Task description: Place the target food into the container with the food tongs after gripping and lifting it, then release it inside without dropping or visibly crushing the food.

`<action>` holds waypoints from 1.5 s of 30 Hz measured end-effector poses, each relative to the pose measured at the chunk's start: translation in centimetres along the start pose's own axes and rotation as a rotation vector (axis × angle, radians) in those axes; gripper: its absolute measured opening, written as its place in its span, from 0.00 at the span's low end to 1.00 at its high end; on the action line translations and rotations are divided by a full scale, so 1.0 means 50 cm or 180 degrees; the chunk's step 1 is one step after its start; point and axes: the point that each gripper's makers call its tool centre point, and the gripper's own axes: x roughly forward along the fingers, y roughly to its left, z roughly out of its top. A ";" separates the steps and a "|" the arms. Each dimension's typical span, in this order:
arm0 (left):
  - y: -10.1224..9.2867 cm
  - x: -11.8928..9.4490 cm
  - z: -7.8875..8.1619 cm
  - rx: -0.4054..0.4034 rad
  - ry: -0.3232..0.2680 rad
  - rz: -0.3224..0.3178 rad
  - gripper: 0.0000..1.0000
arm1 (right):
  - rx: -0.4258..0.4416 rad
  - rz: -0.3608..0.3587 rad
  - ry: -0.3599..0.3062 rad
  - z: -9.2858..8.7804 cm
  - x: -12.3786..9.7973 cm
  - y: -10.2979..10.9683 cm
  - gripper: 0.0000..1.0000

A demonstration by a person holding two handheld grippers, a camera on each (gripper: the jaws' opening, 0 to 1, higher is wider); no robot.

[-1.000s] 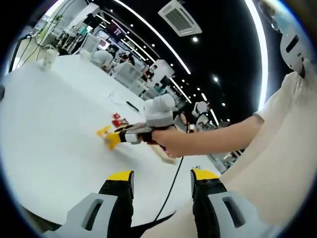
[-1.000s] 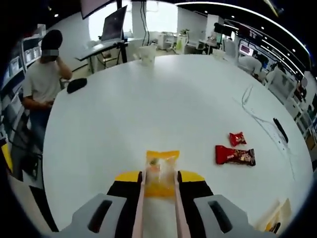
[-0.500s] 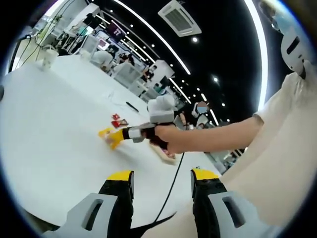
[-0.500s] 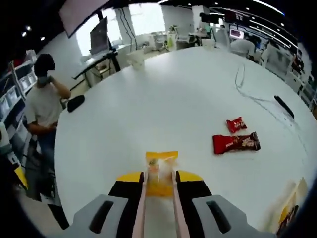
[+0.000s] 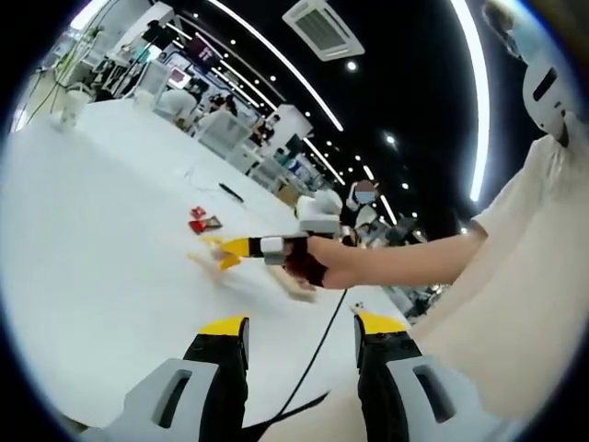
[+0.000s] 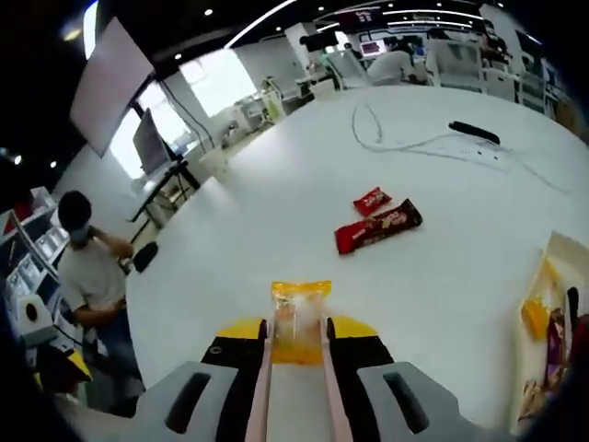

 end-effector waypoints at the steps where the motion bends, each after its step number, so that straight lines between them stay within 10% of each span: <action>1: -0.003 0.003 0.000 0.0008 0.0004 -0.0010 0.45 | 0.0014 -0.0007 -0.0016 0.000 -0.007 -0.001 0.25; 45: -0.098 0.184 -0.035 0.0232 0.0575 -0.0792 0.44 | -0.0013 -0.0728 -0.0905 0.108 -0.365 -0.175 0.25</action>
